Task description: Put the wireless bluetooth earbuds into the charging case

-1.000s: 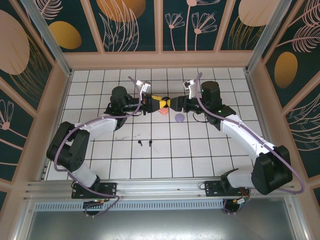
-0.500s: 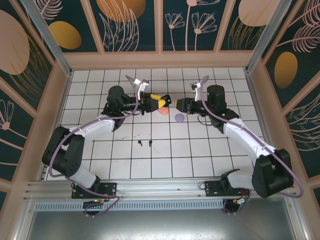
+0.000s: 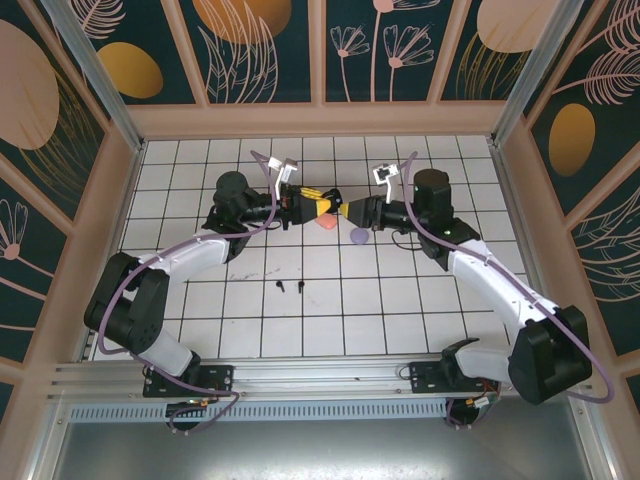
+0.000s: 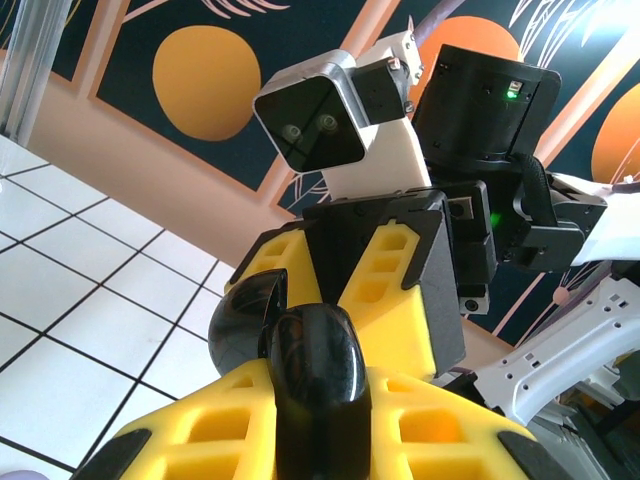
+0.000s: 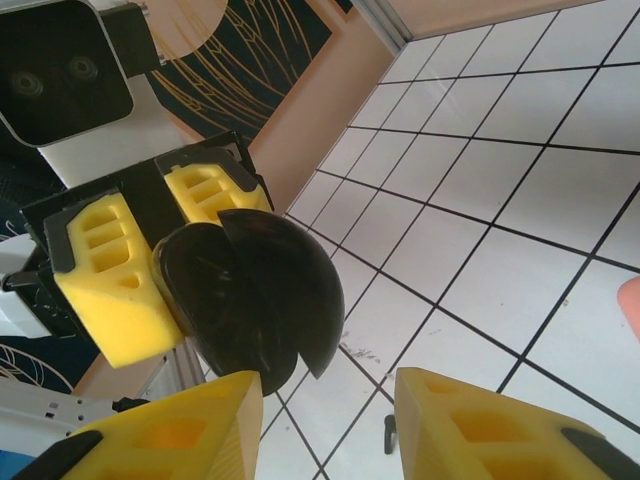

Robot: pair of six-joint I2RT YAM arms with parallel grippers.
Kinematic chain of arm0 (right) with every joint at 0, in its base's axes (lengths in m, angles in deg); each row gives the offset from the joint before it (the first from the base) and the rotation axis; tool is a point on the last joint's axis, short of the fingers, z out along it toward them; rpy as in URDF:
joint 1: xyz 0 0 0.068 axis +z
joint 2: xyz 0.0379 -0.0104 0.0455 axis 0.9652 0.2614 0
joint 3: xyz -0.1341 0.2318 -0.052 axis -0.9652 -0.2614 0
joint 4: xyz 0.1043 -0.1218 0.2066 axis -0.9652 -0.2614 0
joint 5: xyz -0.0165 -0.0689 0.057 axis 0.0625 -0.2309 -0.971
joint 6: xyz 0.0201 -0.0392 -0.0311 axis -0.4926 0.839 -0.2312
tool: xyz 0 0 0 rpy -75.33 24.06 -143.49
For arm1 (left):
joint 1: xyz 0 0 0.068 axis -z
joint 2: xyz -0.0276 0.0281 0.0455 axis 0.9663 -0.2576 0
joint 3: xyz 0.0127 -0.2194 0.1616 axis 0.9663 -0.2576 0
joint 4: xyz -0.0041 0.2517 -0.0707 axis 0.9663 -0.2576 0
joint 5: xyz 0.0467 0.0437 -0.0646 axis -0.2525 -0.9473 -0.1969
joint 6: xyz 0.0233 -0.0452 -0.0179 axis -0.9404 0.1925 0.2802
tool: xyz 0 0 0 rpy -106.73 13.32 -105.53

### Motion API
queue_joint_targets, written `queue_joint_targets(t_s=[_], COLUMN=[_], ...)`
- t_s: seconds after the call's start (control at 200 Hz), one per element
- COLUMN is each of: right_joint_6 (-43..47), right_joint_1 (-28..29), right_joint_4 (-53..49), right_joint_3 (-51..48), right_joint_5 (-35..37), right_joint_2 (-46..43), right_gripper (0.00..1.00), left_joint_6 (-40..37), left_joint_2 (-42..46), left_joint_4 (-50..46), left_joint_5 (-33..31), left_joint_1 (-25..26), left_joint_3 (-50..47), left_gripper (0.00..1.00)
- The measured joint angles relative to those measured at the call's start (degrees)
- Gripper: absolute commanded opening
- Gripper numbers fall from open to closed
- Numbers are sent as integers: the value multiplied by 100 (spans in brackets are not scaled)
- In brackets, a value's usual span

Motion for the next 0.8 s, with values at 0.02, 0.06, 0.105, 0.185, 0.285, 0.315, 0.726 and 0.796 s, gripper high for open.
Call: queue_joint_targets(t_s=[0.02,0.06,0.105,0.185,0.285,0.315,0.726,0.796], right_joint_6=[-4,-9,-13,-50,-96,-98,-151,-186], right_joint_1=[2,2,0,2,2,2,11,28], right_joint_4=[4,15,22,46,66,66,190,201], right_joint_3=[9,26,39,63,116,129,227,249], right_joint_5=[0,2,4,4,4,4,22,22], right_joint_2=[15,52,90,160,234,247,284,337], right_gripper=[38,38,37,37,36,36,30,30], left_joint_6=[2,2,4,20,24,24,107,111], left_joint_2=[0,0,0,0,0,0,-2,-2], left_joint_4=[4,20,28,46,46,48,133,133], left_joint_5=[0,2,2,4,31,39,61,59], left_joint_1=[4,4,4,4,4,4,4,4], left_joint_3=[0,0,0,0,0,0,0,-2], left_gripper=[0,0,0,0,0,0,0,0])
